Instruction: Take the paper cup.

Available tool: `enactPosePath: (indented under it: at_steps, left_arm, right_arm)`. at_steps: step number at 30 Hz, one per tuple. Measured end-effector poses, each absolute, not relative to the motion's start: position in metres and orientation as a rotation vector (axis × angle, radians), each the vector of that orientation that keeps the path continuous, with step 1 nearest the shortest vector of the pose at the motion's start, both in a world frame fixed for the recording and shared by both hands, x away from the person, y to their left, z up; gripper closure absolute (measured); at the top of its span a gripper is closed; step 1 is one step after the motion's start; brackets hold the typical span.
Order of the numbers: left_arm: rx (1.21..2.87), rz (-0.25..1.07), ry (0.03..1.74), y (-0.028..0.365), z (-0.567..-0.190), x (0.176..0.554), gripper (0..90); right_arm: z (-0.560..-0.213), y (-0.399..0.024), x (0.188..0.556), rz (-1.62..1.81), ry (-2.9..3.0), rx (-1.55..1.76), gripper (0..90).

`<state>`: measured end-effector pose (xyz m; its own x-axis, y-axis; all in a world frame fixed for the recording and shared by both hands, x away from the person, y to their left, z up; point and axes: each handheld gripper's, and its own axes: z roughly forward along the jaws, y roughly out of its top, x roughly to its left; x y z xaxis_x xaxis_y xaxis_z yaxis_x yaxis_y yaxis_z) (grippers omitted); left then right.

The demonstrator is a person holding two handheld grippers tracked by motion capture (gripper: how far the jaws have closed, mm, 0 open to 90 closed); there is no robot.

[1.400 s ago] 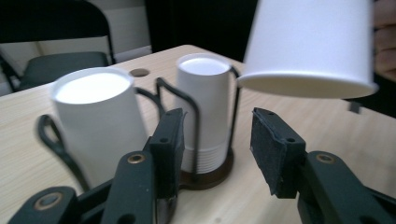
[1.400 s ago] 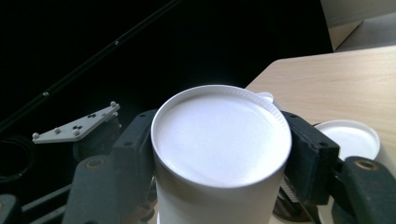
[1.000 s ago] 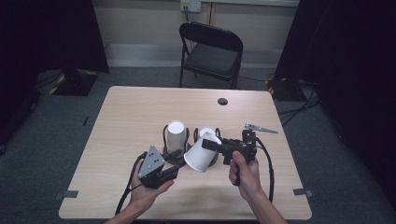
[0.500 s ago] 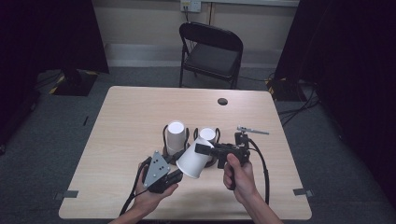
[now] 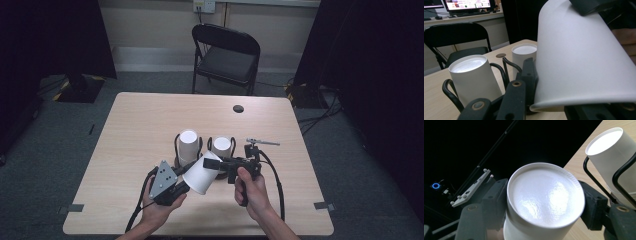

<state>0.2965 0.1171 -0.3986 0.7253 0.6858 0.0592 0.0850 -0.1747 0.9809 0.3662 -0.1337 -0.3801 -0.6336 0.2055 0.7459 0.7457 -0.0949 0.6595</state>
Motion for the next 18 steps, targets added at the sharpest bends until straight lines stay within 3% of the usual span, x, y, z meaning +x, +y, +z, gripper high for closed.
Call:
enactPosePath:
  at_steps: [4, 18]
  left_arm:
    - [1.694, 0.582, 0.608, 0.1184, -0.3971, 0.2962, 82.7]
    - [1.699, 0.469, 0.598, 0.1238, -0.399, 0.2968, 84.6]
  right_arm:
    - [-0.3804, -0.1331, 0.3663, -1.788, -1.792, -1.04, 28.0]
    - [-0.3737, -0.1374, 0.3635, -1.868, -1.933, -1.03, 21.9]
